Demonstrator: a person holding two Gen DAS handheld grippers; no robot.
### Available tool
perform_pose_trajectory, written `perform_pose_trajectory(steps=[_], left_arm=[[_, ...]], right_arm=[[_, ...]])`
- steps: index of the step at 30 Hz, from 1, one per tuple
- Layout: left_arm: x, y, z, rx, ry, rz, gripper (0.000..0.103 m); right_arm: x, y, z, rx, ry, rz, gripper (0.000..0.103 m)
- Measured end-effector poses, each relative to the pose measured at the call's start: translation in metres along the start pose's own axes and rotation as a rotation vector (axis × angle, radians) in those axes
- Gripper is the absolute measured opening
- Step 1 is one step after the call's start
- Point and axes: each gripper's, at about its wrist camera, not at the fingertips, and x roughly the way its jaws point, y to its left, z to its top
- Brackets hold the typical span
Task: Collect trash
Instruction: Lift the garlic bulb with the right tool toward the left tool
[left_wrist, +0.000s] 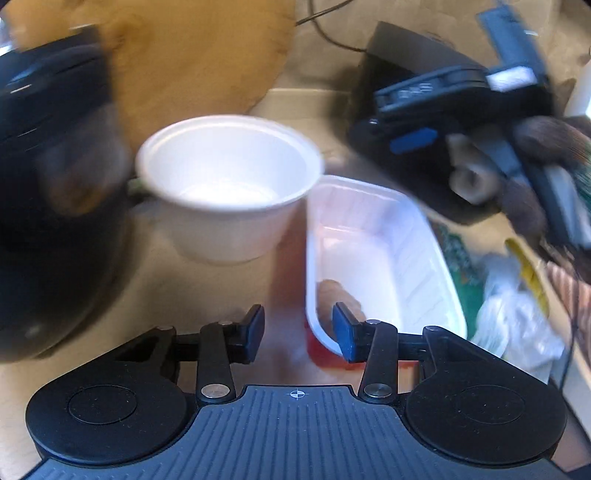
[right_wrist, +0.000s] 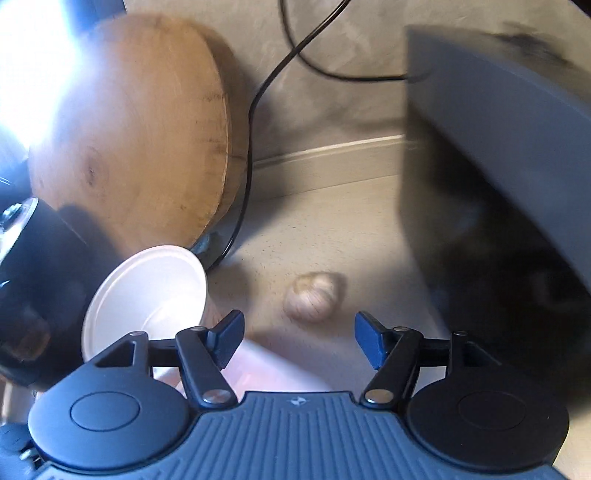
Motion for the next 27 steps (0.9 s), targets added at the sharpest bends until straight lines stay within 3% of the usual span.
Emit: perform_pose_trajectory(steps=[5,9,10,12,19,27], left_arm=[[-0.031,0.033,-0.011,-0.046,0.012,0.115,0.046],[-0.052,0.057,-0.020,-0.112,-0.018,0.138,0.044],[-0.058,0.061,-0.022,-0.128,-0.037,0.134,0.044],[-0.071,0.066,-0.025,-0.149,-0.082,0.107,0.044],[-0.097,0.070,-0.028,-0.105,-0.118,-0.042,0.044],[-0.102,0.056,-0.037,0.039,-0.053,-0.195,0.042]], right_arm=[[0.058,-0.002,0.011,0.014,0.074,-0.058,0.071],[0.083,-0.016,0.015,0.110,0.082,-0.050,0.071],[0.084,-0.015,0.016,0.103,0.082,-0.057,0.060],[0.079,-0.008,0.017,0.071,0.089,-0.063,0.051],[-0.001,0.016,-0.001,0.071,0.000,0.027,0.050],[-0.109,0.045,-0.085,0.049,-0.075,0.006,0.051]])
